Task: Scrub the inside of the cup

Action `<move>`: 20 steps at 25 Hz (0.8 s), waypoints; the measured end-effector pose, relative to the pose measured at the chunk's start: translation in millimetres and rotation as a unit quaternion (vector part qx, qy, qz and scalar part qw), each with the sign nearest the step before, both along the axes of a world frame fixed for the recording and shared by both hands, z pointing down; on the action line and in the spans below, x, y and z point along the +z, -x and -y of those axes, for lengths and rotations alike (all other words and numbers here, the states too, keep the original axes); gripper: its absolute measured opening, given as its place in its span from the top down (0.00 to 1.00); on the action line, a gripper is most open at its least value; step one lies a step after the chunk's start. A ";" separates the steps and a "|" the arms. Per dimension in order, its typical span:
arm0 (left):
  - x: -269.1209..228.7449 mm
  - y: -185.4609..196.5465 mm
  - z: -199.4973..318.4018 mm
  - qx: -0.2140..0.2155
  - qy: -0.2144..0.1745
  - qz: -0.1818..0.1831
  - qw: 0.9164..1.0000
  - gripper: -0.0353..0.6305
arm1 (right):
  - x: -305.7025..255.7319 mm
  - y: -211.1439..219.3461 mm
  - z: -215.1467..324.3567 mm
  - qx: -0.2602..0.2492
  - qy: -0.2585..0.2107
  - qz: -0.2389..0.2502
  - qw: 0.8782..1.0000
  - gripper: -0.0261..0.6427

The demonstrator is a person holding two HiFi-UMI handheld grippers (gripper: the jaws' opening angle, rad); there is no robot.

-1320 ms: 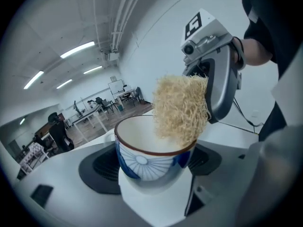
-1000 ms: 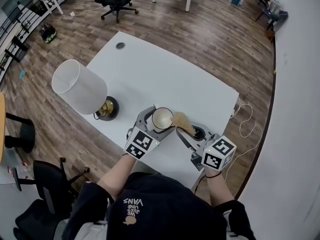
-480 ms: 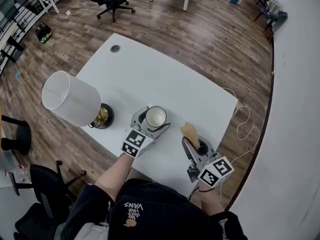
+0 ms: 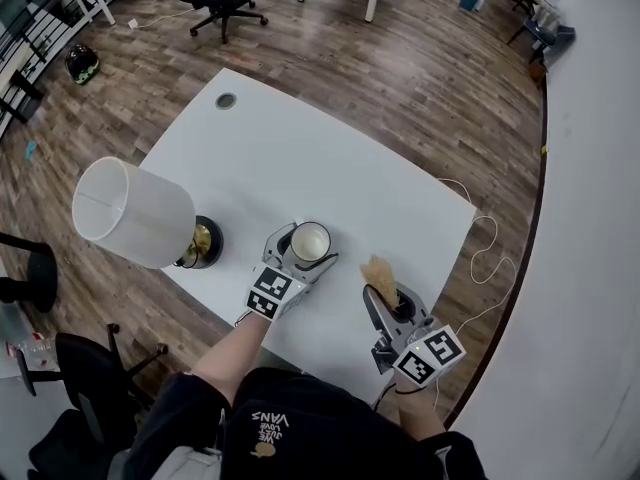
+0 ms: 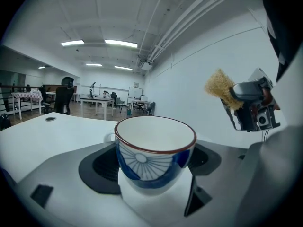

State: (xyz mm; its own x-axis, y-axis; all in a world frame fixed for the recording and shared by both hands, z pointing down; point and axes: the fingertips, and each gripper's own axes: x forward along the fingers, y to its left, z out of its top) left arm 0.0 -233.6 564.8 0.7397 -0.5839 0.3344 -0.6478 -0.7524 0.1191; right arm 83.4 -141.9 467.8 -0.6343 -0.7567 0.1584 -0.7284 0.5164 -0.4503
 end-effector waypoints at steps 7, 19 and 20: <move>16.8 -0.3 5.8 -0.006 0.013 -0.004 1.000 0.35 | 6.0 -3.8 -0.2 0.005 0.014 -0.005 1.000 0.81; 29.6 -4.6 4.8 0.010 0.014 0.010 1.000 0.35 | 8.6 -1.3 0.5 0.005 0.020 -0.009 1.000 0.81; 29.5 -4.5 5.4 0.011 0.012 0.010 1.000 0.35 | 8.8 -0.9 0.6 0.005 0.021 -0.009 1.000 0.81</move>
